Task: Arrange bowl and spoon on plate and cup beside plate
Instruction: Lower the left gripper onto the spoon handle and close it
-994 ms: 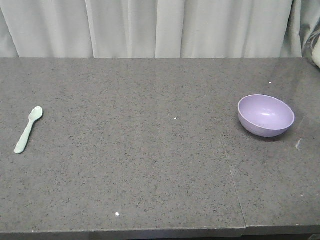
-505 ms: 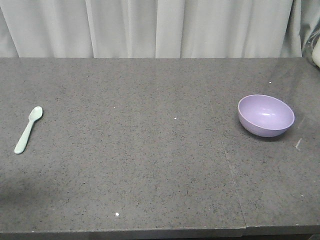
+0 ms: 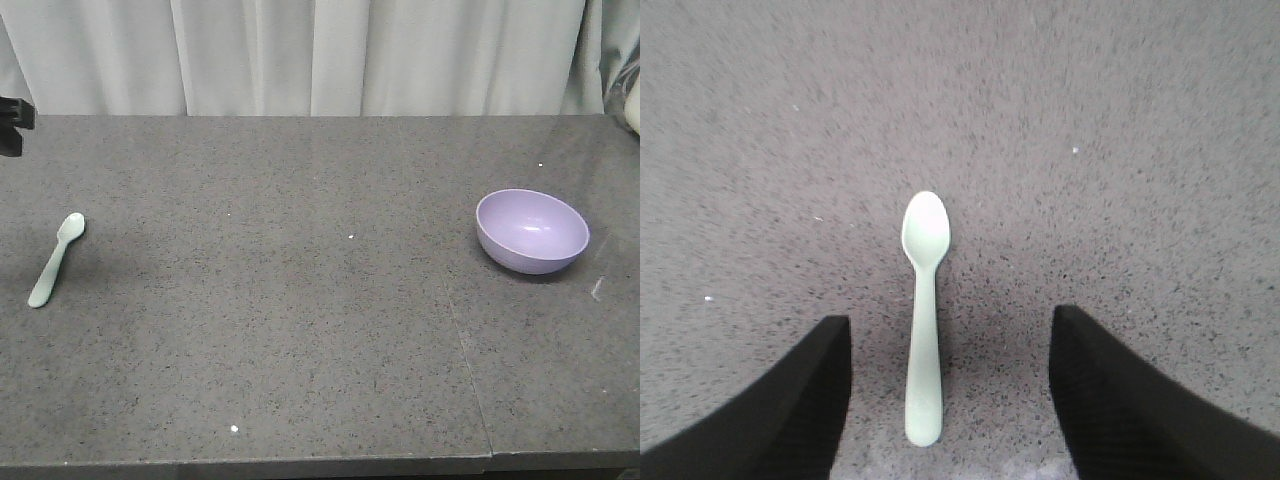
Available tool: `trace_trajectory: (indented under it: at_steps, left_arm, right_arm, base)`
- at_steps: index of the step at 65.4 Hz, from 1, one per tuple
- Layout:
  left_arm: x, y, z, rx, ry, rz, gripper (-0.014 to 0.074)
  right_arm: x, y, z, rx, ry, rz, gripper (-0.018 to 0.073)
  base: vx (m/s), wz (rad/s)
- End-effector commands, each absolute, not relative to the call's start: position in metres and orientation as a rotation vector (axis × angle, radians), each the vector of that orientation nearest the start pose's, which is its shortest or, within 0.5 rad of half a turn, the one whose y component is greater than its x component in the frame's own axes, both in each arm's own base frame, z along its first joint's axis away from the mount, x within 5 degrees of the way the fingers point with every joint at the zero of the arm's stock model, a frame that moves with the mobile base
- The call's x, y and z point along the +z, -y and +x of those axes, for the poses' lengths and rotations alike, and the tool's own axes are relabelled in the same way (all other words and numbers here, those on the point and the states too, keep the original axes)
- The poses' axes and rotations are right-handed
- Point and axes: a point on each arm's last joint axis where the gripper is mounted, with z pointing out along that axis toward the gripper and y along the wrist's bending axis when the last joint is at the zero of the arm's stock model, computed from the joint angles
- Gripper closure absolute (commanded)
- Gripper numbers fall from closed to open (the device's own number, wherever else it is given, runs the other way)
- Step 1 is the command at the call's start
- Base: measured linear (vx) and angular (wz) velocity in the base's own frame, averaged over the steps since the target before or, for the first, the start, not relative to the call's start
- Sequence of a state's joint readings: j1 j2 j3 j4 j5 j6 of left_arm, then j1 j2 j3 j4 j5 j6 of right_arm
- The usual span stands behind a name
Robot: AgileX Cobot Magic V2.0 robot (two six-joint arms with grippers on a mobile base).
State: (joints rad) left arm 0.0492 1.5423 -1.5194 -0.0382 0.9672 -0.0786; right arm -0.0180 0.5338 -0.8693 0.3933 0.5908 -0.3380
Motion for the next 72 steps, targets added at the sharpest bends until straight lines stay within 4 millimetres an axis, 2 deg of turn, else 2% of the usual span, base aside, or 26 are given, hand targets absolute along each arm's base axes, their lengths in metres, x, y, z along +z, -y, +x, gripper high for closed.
trace_trajectory:
  at_steps: [1,8,9,10,34,72]
  left_arm:
    - [0.380,-0.012,0.347,-0.086,-2.421,-0.146,0.0170]
    - [0.362,-0.013,0.359,-0.084,-2.474,-0.149,0.0170]
    - [0.334,-0.013,0.376,-0.084,-2.558,-0.155,0.0170]
    - [0.331,-0.013,0.377,-0.083,-2.566,-0.155,0.0170]
    - [0.294,-0.018,0.392,-0.013,-2.683,-0.137,0.0170]
    - [0.252,-0.021,0.409,0.017,-2.776,-0.129,0.0170]
  right_arm:
    - [0.424,-0.017,0.085,0.150,-1.630,-0.139,-0.0032]
    - [0.423,-0.017,0.085,0.151,-1.636,-0.142,-0.0032]
    - [0.423,-0.017,0.085,0.152,-1.641,-0.144,-0.0032]
    - [0.423,-0.017,0.085,0.152,-1.642,-0.144,-0.0032]
    - [0.423,-0.017,0.085,0.152,-1.644,-0.145,-0.0032]
    - [0.422,-0.017,0.085,0.153,-1.648,-0.146,-0.0032]
  base:
    - [0.00,0.00]
    - [0.00,0.00]
    - [0.00,0.00]
    - [0.00,0.00]
    - [0.00,0.00]
    - [0.00,0.00]
